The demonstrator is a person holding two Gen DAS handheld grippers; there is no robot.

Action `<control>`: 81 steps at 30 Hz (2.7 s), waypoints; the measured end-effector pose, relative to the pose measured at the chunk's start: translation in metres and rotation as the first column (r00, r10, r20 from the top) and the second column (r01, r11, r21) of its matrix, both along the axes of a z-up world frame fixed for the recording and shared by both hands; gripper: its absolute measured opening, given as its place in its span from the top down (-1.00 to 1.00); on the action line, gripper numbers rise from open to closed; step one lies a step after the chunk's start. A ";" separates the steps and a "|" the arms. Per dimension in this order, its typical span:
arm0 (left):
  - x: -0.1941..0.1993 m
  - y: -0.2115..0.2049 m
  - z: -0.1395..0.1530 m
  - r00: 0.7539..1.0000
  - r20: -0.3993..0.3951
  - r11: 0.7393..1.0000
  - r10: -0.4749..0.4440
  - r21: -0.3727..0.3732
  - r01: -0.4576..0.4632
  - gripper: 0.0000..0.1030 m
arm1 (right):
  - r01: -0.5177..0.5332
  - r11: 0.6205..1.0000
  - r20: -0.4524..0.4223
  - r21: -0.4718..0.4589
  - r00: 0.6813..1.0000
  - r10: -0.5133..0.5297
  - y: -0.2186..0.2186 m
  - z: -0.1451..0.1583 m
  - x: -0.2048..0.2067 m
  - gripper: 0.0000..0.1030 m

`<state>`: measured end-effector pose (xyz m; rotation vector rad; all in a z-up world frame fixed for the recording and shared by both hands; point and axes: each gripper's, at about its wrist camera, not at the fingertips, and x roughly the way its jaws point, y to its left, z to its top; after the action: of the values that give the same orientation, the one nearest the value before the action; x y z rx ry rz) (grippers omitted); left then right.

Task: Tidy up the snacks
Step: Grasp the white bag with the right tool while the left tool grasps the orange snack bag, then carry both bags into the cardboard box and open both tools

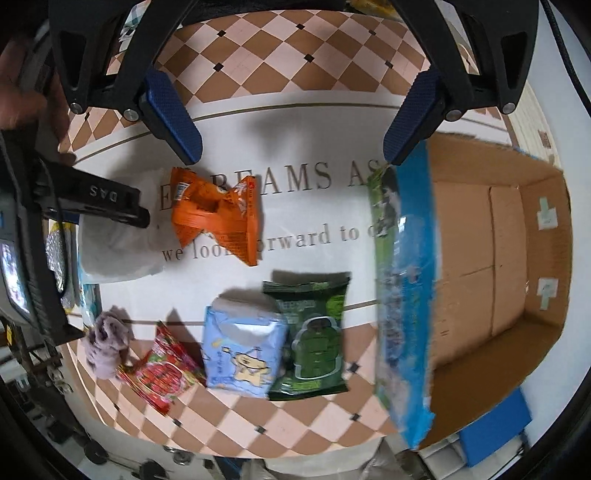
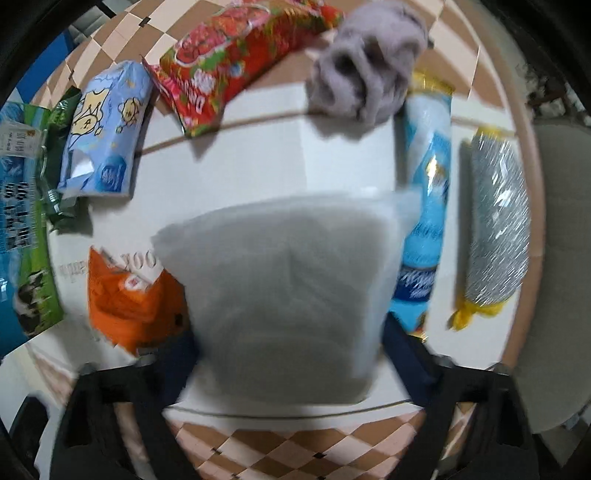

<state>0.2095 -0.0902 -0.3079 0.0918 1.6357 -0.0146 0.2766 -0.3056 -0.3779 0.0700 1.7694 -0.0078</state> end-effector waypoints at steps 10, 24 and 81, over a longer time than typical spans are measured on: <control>0.033 -0.042 -0.067 0.982 -0.158 0.988 -0.102 -0.128 0.082 -0.95 | 0.040 0.998 -0.050 0.046 0.998 -0.038 -0.041 -0.022 -0.031 -0.57; 0.038 -0.056 -0.109 0.976 -0.185 0.991 -0.111 -0.089 0.096 -0.27 | 0.058 0.998 -0.048 0.028 0.997 -0.057 -0.065 -0.033 -0.048 -0.55; 0.190 0.332 -0.042 0.981 -0.123 0.970 0.153 -0.172 -0.173 -0.65 | -0.143 0.979 0.074 0.146 0.988 0.133 0.400 0.024 0.125 -0.68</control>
<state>0.3996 0.2422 -0.3495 -0.1867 1.7392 -0.0436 0.4013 0.0949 -0.3539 0.0561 1.7052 0.2271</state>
